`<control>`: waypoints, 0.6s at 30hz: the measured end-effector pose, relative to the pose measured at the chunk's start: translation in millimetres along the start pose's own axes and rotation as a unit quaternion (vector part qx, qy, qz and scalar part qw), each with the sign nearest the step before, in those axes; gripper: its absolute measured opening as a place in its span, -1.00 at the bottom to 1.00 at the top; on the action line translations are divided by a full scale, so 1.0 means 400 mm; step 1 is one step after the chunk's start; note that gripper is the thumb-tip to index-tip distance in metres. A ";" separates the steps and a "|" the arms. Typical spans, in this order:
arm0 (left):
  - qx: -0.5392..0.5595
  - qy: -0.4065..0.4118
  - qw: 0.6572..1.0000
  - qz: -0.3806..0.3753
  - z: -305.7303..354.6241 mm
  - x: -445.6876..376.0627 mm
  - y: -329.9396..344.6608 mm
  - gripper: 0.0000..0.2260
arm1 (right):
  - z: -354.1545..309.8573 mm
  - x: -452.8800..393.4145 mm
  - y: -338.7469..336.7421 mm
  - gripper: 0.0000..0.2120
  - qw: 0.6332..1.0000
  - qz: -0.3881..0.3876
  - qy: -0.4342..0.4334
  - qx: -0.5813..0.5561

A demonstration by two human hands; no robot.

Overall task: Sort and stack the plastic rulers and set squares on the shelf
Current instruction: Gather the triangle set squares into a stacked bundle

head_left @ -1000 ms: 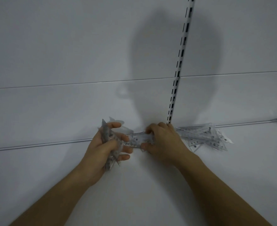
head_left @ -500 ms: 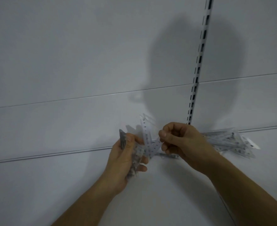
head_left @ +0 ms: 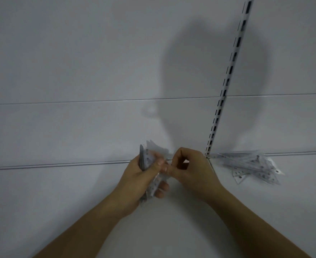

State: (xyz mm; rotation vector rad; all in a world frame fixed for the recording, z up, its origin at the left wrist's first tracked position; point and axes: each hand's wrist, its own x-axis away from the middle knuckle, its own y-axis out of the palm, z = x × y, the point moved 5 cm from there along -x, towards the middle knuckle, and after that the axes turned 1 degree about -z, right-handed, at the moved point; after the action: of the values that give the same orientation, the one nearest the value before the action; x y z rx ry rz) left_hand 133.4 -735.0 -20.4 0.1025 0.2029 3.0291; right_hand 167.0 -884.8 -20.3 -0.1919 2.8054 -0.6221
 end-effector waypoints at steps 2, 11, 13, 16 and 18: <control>0.050 0.006 0.999 -0.018 0.001 -0.007 -0.010 -0.73 | 0.015 -0.016 -0.029 -0.78 0.998 0.049 -0.006 0.038; 0.103 -0.039 0.994 0.024 -0.012 -0.021 -0.038 -0.66 | 0.087 -0.036 -0.057 -0.75 0.935 -0.032 0.020 0.351; 0.065 -0.059 0.995 0.036 -0.014 -0.024 -0.038 -0.36 | 0.085 -0.037 -0.058 -0.78 0.939 -0.042 0.044 0.337; 0.062 -0.095 0.993 0.038 -0.024 -0.027 -0.041 -0.20 | 0.088 -0.038 -0.065 -0.84 0.944 -0.044 0.057 0.323; 0.062 -0.096 0.993 0.036 -0.023 -0.028 -0.041 -0.25 | 0.090 -0.040 -0.069 -0.85 0.950 -0.032 0.063 0.304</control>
State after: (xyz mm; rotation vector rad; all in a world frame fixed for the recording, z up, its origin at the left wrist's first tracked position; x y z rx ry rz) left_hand 145.3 -721.2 -32.6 0.4173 0.3785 3.0493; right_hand 194.3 -921.0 -36.5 -0.1223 2.5748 -1.5146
